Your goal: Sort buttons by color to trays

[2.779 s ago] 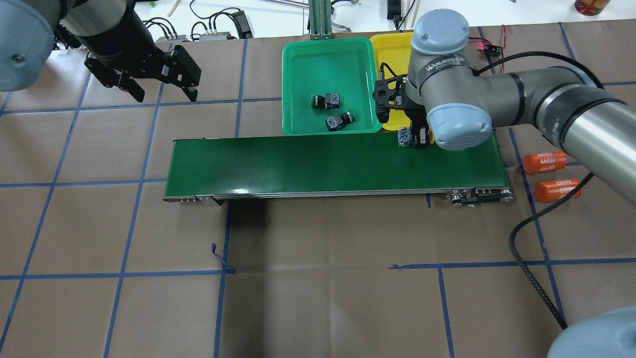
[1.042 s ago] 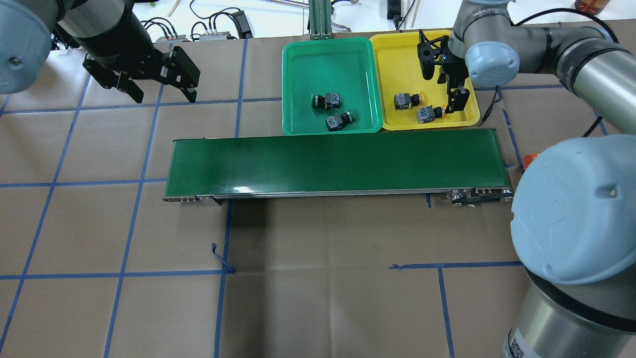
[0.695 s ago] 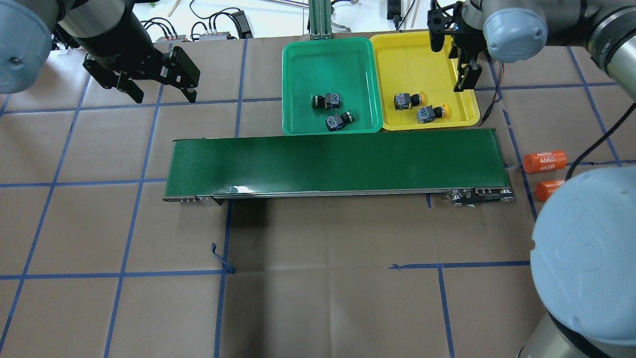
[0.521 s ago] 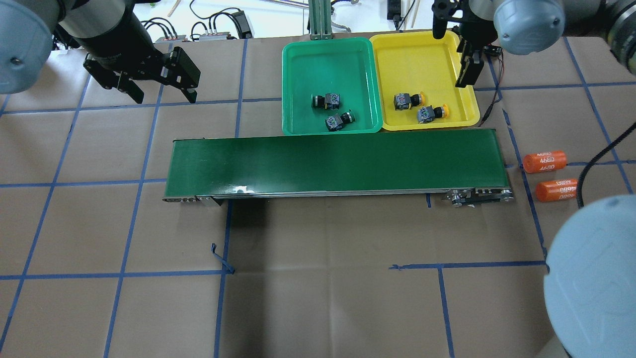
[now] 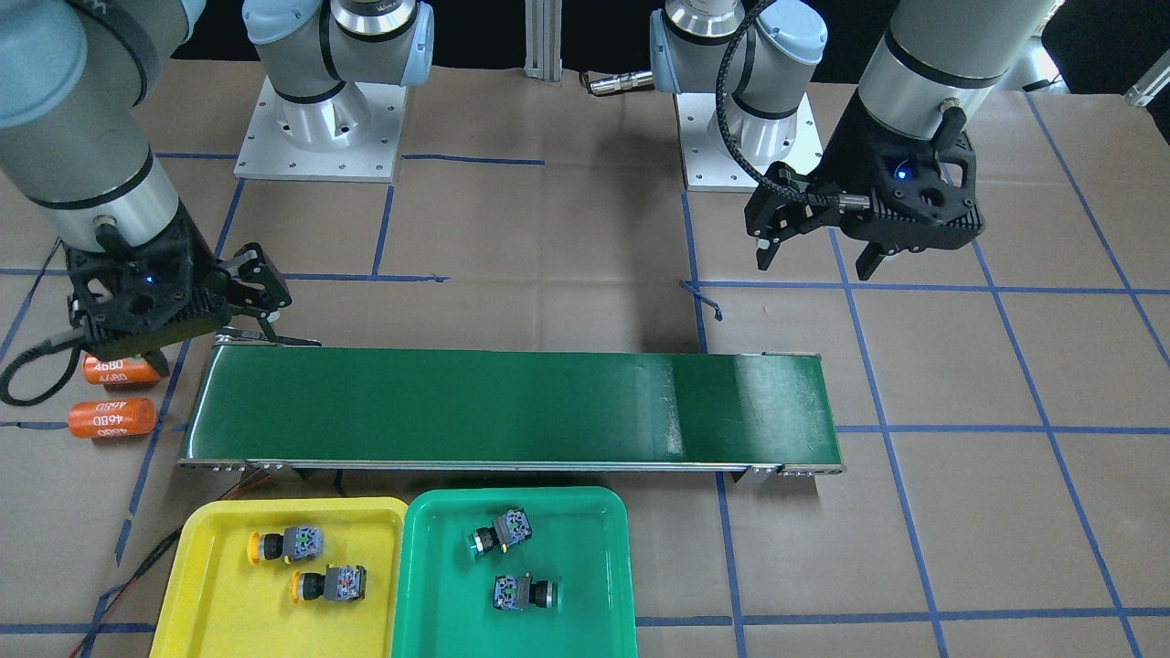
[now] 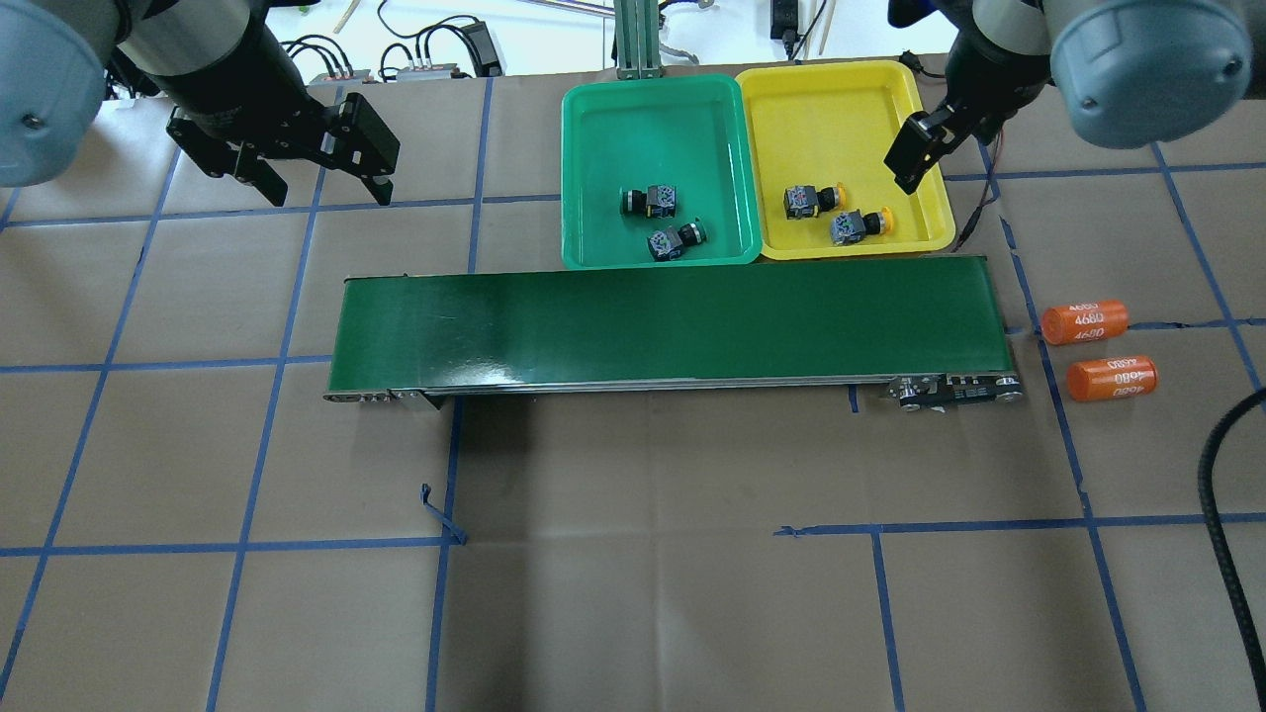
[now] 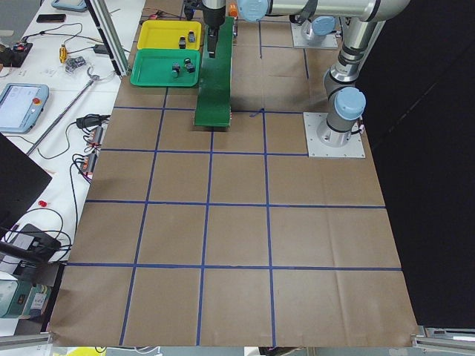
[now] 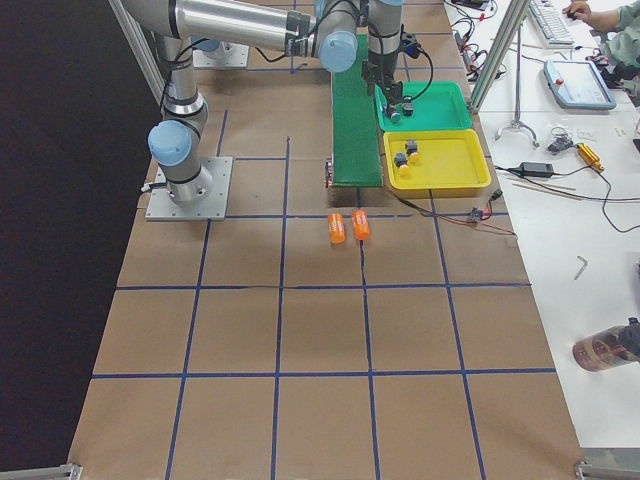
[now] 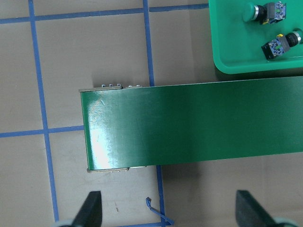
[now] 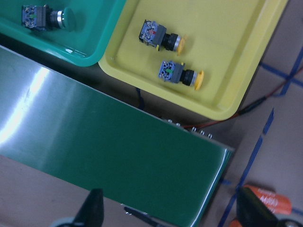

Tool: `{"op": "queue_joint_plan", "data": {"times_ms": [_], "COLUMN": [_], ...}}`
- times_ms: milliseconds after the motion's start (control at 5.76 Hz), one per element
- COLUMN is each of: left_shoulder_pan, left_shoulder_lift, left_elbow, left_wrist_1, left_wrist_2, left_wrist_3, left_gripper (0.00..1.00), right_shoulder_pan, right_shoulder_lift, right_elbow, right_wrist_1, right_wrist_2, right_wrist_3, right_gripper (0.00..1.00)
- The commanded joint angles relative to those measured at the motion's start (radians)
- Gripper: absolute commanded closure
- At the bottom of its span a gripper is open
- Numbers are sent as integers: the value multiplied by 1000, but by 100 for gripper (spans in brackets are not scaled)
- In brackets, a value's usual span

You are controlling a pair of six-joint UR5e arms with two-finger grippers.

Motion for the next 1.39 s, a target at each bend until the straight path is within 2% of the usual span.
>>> {"op": "queue_joint_plan", "data": {"times_ms": [0, 347, 1216], "left_shoulder_pan": [0, 0, 0], "left_shoulder_lift": [0, 0, -2], "left_elbow": [0, 0, 2], "left_wrist_1": [0, 0, 2], "left_wrist_2": [0, 0, 3], "left_wrist_3": [0, -2, -3], "left_gripper": [2, 2, 2], "right_shoulder_pan": [22, 88, 64], "right_shoulder_lift": [-53, -94, -88], "right_elbow": [23, 3, -35], "right_wrist_1": [57, 101, 149], "right_wrist_2": [2, -7, -2], "right_wrist_3": [336, 534, 527], "right_gripper": [0, 0, 0]}}
